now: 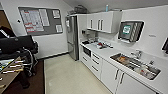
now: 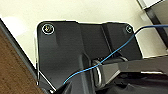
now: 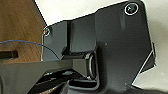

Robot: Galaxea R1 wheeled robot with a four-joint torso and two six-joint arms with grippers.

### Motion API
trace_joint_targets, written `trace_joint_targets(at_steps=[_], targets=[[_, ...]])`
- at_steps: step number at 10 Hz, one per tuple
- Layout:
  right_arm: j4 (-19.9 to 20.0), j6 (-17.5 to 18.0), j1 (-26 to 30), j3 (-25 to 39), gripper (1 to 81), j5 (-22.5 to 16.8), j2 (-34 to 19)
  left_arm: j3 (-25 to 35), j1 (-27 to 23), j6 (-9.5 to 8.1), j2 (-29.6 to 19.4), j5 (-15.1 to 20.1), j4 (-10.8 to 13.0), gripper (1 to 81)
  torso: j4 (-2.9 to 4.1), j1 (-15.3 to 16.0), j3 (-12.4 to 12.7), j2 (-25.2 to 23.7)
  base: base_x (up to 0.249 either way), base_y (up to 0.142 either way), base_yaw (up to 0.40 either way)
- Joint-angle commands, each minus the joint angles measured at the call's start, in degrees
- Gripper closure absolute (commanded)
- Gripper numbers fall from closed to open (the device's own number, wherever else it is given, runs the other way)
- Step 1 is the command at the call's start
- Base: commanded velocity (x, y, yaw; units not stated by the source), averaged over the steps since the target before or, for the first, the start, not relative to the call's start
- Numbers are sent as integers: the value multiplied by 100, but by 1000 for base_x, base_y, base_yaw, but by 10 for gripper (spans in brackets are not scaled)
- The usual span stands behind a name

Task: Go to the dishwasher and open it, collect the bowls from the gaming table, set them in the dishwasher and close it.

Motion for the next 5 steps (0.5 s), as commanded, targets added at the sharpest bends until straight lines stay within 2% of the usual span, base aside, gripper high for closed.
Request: trace_joint_targets(at_steps=[1,5], targets=[[-61,11,231,102,10,-314,-82,45,-190,2,-99,272,91,10,0,0,0,0,0,0,369],[-105,-15,239,111,10,-314,-74,27,-190,2,-72,280,100,10,0,-2,0,0,0,0,369]])
